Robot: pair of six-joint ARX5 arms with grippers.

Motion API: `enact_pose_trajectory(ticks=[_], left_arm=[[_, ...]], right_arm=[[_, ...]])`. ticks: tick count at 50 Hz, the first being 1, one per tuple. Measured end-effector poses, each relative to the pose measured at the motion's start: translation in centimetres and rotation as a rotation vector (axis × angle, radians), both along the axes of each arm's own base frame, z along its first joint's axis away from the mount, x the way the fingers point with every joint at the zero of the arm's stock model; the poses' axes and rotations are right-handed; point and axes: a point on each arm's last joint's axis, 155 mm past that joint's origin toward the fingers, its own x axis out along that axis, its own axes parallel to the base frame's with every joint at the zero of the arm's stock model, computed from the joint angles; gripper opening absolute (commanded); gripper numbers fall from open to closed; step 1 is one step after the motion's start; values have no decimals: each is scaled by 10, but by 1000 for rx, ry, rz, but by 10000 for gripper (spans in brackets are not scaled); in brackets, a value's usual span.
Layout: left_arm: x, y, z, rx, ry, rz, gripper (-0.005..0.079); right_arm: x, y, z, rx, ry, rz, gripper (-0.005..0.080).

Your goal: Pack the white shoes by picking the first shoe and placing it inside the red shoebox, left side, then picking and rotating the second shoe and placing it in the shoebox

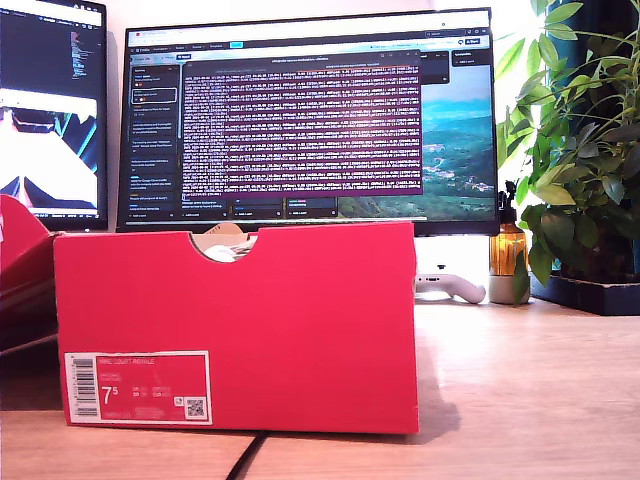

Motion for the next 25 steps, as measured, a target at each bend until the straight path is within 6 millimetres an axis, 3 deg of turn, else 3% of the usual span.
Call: enact_pose_trajectory(ticks=[25], left_arm=[[0, 2, -1, 0, 4, 9, 42]], right_arm=[[-25, -27, 22, 15, -90, -104, 0]])
